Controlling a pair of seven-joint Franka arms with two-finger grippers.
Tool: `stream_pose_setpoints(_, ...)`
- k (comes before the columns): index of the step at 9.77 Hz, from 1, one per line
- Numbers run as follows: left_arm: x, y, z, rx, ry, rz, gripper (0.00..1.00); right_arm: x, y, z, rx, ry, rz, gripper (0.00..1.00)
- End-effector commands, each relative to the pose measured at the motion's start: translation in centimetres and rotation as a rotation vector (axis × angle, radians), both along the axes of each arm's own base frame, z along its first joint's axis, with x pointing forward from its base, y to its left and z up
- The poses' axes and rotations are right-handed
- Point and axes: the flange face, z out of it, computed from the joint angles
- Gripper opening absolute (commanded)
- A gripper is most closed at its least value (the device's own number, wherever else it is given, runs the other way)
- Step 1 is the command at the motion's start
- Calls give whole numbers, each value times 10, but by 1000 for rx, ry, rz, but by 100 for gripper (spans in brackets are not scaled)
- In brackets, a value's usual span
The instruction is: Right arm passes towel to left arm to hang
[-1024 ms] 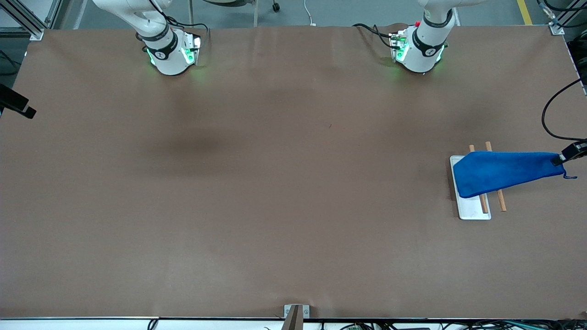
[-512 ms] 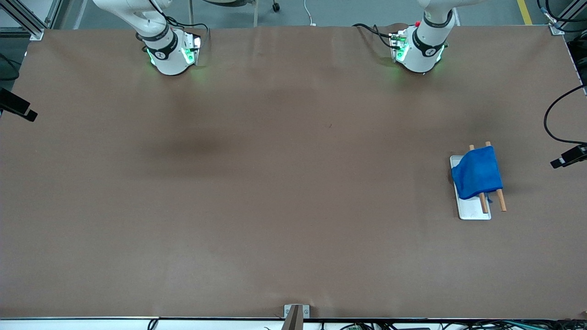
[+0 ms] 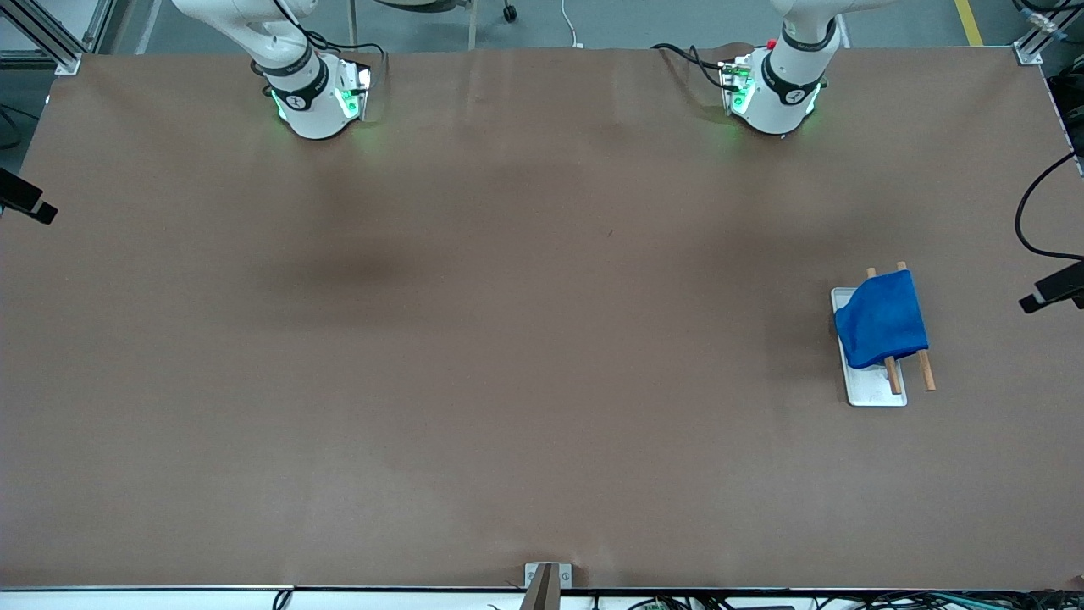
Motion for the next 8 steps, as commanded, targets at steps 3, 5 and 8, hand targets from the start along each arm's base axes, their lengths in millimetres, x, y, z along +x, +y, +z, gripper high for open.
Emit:
stream_pose_setpoints(3, -15, -99, 60, 62, 13, -85, 100, 0, 0, 2, 15, -4, 12, 100)
stream_pose_setpoints(5, -17, -141, 113, 68, 29, -164, 100, 0, 2, 6, 6, -6, 78, 100)
stream_pose_setpoints(8, -30, -167, 157, 113, 65, -170, 100, 2, 6, 9, -3, -18, 93, 100)
